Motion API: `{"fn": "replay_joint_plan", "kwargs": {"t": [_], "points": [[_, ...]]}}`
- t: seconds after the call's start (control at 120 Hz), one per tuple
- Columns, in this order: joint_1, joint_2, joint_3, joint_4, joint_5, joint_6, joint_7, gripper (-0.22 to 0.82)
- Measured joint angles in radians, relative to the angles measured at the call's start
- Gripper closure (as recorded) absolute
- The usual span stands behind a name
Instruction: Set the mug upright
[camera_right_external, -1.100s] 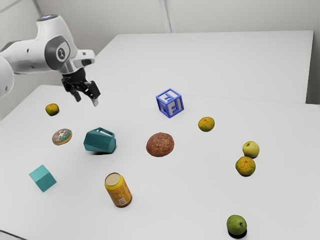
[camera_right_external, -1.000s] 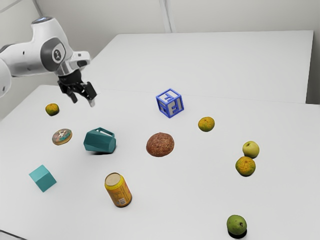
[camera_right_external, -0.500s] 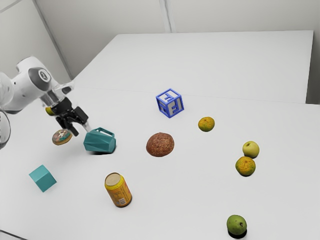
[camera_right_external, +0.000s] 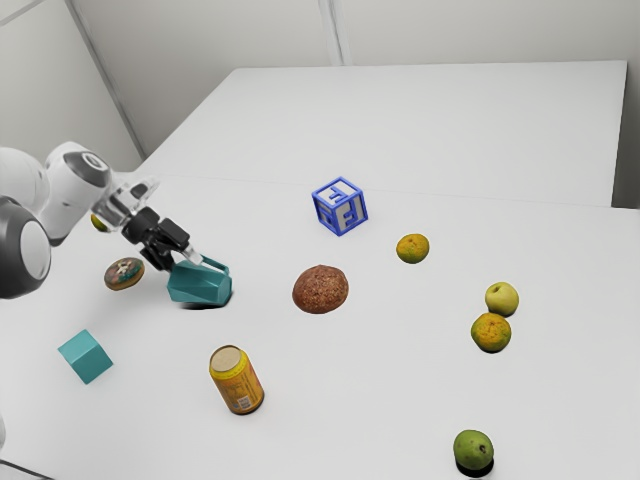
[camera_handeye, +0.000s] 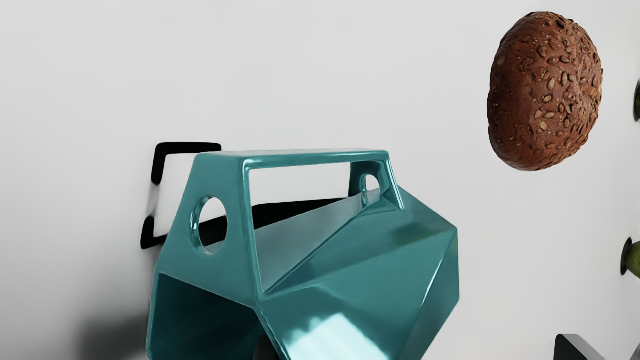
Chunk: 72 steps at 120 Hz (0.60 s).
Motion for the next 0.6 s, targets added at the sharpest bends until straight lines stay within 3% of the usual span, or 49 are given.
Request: {"fn": "replay_joint_plan", "kwargs": {"t": [0.183, 0.425, 0.6], "points": [[0.010, 0.004, 0.000, -0.001, -0.038, -0.017, 0.030, 0.20], [0.016, 0.004, 0.000, -0.001, -0.049, -0.026, 0.054, 0.59], [0.015, 0.002, -0.002, -0.005, -0.059, -0.027, 0.063, 0.69]]}}
